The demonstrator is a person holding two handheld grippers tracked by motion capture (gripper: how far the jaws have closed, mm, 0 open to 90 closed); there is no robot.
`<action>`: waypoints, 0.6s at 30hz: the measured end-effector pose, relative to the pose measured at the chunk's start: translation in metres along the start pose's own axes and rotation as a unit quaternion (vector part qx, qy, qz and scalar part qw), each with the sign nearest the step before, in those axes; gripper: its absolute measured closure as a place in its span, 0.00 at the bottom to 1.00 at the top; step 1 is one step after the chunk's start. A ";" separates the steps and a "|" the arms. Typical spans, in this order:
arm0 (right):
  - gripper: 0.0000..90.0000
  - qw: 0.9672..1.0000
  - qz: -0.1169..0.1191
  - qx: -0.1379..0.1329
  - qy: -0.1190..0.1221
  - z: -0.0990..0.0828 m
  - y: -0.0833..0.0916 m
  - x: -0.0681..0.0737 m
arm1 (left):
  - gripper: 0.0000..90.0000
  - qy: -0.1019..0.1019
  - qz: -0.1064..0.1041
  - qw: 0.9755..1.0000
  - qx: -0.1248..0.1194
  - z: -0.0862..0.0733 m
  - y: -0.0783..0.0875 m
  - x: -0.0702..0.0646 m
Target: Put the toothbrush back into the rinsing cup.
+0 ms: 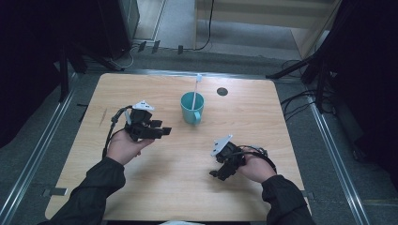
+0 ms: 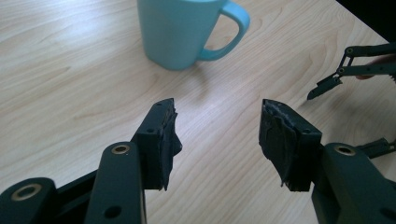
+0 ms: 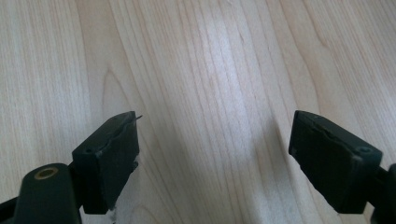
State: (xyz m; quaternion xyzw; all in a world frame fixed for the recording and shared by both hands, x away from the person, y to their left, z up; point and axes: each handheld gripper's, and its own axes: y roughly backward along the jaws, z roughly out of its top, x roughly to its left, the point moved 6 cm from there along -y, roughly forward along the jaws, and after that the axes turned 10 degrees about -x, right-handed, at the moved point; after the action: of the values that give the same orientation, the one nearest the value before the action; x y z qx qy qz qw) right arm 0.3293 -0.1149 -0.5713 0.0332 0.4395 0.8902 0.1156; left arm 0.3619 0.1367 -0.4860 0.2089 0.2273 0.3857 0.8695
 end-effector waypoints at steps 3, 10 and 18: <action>0.18 1.000 0.002 -0.004 0.005 0.003 -0.001 0.000 | 0.49 0.000 0.004 1.000 0.002 -0.005 0.004 0.002; 0.18 1.000 0.007 0.000 0.005 0.005 -0.004 0.001 | 0.47 -0.018 0.029 0.999 0.025 -0.023 0.022 0.006; 0.18 1.000 0.009 -0.003 0.013 0.009 -0.006 0.000 | 0.47 0.004 0.053 0.998 0.027 -0.046 0.042 0.022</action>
State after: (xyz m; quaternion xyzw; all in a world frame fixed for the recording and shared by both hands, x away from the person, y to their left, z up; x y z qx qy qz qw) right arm 0.3321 -0.1042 -0.5706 0.0255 0.4382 0.8927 0.1024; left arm 0.3255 0.1878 -0.5058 0.2422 0.2301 0.4258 0.8409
